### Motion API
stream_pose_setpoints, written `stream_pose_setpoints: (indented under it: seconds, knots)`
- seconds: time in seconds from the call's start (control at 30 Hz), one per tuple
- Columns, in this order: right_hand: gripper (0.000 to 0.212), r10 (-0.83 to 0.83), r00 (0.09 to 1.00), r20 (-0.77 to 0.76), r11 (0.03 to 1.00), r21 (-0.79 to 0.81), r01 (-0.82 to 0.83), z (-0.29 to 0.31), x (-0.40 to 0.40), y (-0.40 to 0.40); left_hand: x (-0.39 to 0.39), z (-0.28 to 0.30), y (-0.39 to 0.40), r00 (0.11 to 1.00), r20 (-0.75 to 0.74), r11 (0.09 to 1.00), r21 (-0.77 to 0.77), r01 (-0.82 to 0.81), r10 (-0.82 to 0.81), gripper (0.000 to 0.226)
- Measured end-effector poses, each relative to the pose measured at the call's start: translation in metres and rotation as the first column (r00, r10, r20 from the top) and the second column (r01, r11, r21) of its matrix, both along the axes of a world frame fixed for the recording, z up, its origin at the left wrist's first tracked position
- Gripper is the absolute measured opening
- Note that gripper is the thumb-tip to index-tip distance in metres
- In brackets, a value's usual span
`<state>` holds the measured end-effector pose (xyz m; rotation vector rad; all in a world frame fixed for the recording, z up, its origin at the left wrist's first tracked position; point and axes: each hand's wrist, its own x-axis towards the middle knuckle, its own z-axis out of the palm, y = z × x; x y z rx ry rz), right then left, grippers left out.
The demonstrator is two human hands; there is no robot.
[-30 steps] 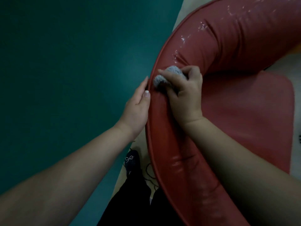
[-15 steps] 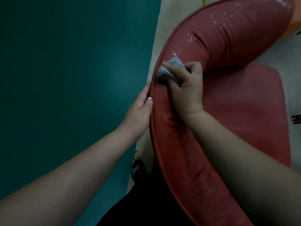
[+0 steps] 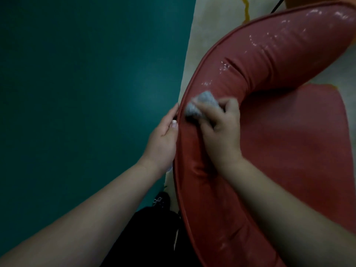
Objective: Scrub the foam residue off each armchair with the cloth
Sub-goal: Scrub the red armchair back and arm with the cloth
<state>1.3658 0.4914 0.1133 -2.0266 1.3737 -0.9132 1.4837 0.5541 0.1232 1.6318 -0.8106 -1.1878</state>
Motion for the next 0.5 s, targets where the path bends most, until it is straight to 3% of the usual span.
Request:
stream_pose_setpoints:
  seconds: [0.13,0.33,0.5]
  knots:
    - [0.034,0.106,0.994,-0.007,0.994,0.004,-0.106,-0.001,-0.011,0.014,0.006,-0.002,-0.016,0.999,0.043,1.0,0.01,0.021,-0.021,0.043]
    - [0.029,-0.187,0.978,-0.094,0.982,-0.034,0.185,0.003,0.024,-0.093,0.013,-0.007,-0.058,0.995,0.062,0.997,-0.019,0.08,-0.079,0.041]
    - [0.036,-0.106,0.994,-0.033,0.994,-0.017,0.106,-0.001,0.01,-0.022,0.024,-0.004,-0.095,0.981,0.067,0.983,0.0,0.182,-0.181,0.041]
